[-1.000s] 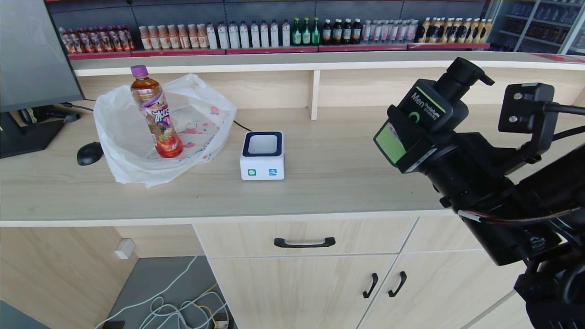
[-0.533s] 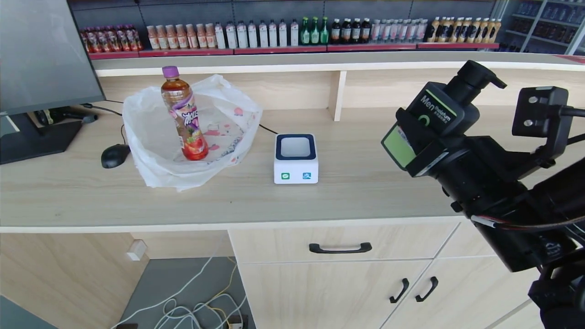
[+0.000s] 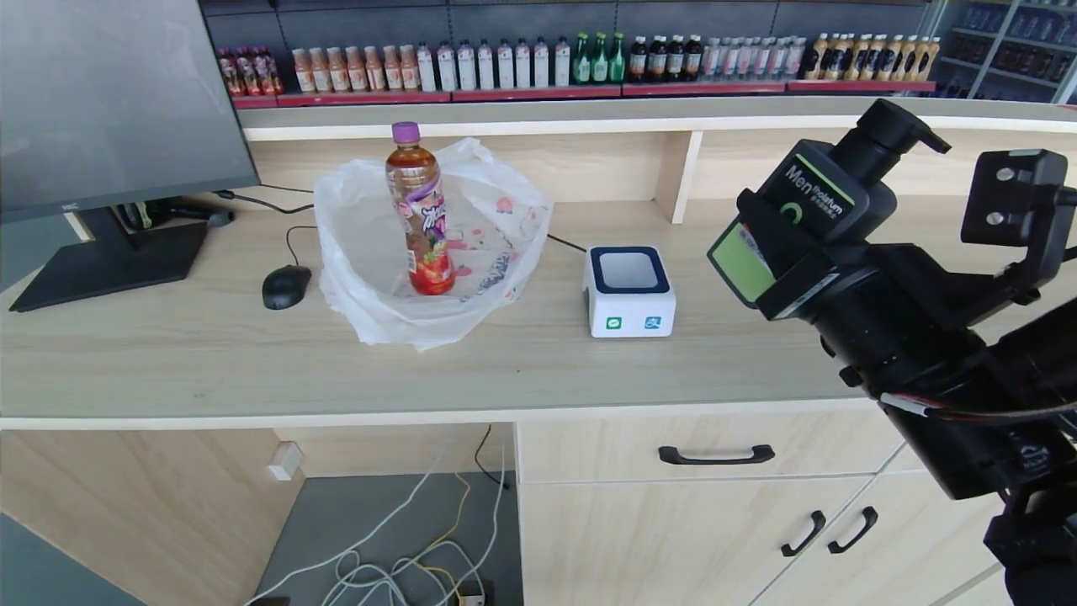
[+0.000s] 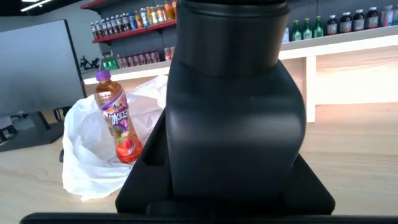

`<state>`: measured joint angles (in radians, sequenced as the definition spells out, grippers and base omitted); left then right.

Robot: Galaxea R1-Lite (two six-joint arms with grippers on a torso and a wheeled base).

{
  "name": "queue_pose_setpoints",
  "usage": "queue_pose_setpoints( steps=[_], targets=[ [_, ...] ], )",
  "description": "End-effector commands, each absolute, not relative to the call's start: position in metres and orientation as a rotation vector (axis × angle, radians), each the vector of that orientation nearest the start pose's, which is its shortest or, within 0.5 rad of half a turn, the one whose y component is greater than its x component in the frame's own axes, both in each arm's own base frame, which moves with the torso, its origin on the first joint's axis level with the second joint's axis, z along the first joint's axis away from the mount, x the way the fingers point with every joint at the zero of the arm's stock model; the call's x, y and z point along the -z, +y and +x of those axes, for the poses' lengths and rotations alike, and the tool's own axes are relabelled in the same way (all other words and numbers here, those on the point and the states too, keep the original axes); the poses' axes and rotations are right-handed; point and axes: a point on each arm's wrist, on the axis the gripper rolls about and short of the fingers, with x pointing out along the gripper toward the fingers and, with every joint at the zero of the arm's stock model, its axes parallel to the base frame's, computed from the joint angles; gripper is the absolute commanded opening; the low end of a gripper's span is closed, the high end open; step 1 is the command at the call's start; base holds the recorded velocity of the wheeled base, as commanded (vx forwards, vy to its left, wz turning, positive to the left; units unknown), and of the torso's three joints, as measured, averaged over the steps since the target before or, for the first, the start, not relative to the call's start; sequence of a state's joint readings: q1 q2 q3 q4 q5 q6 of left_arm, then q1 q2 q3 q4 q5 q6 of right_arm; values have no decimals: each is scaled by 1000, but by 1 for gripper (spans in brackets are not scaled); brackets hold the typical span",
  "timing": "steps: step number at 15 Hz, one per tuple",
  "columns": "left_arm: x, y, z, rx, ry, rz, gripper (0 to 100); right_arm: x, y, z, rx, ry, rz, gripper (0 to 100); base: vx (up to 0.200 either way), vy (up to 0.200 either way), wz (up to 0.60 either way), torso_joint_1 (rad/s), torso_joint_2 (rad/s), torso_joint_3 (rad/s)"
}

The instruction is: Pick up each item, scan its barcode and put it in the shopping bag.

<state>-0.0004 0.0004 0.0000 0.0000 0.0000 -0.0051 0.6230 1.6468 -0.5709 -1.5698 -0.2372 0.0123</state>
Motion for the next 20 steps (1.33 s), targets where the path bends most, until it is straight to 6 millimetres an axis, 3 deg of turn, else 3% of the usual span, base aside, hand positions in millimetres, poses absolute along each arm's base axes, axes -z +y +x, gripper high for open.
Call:
queue_pose_setpoints(
  steps=[1,8,11,18,20],
  targets=[
    [-75,0,-23,0,0,-5,100,-230,145,212,-380,-452,220,0,0,200,0,2,2,2],
    [-75,0,-23,0,0,-3,100,-227,144,206,-390,-436,218,0,0,0,0,0,0,0],
    [-75,0,-23,0,0,-3,100,-227,149,202,-414,-419,295,0,0,0,0,0,0,0],
    [-75,0,-23,2,0,-3,100,-249,165,213,-492,-316,551,0,0,0,0,0,0,0],
    [-75,0,-23,0,0,-3,100,-265,172,221,-514,-280,681,0,0,0,0,0,0,0]
  ],
)
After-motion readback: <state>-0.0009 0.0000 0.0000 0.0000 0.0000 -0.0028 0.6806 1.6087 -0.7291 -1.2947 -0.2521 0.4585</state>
